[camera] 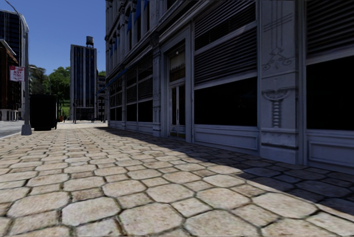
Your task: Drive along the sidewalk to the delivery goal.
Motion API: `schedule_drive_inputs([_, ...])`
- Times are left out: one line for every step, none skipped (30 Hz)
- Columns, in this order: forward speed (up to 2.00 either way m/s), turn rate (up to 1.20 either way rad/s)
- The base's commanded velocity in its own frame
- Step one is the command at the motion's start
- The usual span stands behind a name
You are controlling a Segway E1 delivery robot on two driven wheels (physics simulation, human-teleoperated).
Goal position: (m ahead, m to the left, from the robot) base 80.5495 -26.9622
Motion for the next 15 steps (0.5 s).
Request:
schedule_drive_inputs([2.00, 0.58])
schedule_drive_inputs([2.00, 0.58])
schedule_drive_inputs([2.00, 0.58])
schedule_drive_inputs([2.00, 0.58])
schedule_drive_inputs([2.00, 0.58])
schedule_drive_inputs([2.00, 0.58])
schedule_drive_inputs([2.00, 0.58])
schedule_drive_inputs([2.00, 0.58])
schedule_drive_inputs([2.00, 0.58])
schedule_drive_inputs([2.00, 0.58])
schedule_drive_inputs([2.00, 0.58])
schedule_drive_inputs([2.00, 0.58])
schedule_drive_inputs([2.00, 0.58])
schedule_drive_inputs([2.00, 0.58])
schedule_drive_inputs([2.00, 0.58])
